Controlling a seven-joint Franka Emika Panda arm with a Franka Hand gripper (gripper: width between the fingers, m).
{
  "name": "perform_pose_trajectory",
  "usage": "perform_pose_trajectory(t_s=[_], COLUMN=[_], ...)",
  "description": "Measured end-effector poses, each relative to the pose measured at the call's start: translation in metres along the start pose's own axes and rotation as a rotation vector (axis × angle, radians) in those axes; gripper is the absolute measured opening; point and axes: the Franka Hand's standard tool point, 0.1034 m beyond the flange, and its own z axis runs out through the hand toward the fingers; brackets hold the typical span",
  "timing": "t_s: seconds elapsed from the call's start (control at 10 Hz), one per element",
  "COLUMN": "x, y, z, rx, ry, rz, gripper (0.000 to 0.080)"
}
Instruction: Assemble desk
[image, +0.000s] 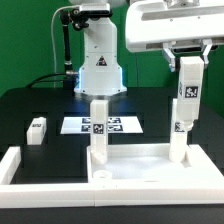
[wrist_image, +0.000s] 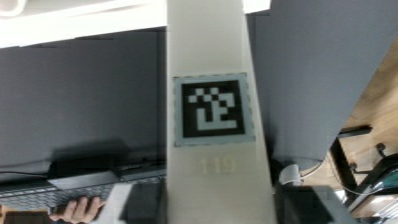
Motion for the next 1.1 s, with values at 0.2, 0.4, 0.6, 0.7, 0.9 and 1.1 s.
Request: perform_pose_trajectory(t_s=[0.2, 0.4, 0.6, 0.7, 0.9, 1.1], x=[0.009, 0.001, 0.002, 0.001, 0.006, 0.016], y=[0.008, 0.036, 0.033, 0.034, 0.051, 0.086], z=[-0.004, 0.003, 0.002, 0.004, 0.001, -0.01], rx=[0.0, -0.016, -0.016, -0.017, -0.029, -0.034], ry=[0.036, 0.098, 0.082, 0.078, 0.05, -0.001], rz=[-0.224, -0.397, -0.397, -0.401, -0.435, -0.444], gripper=[0.0287, 0.0287, 0.0287, 0.0287, 0.0287, 0.0287])
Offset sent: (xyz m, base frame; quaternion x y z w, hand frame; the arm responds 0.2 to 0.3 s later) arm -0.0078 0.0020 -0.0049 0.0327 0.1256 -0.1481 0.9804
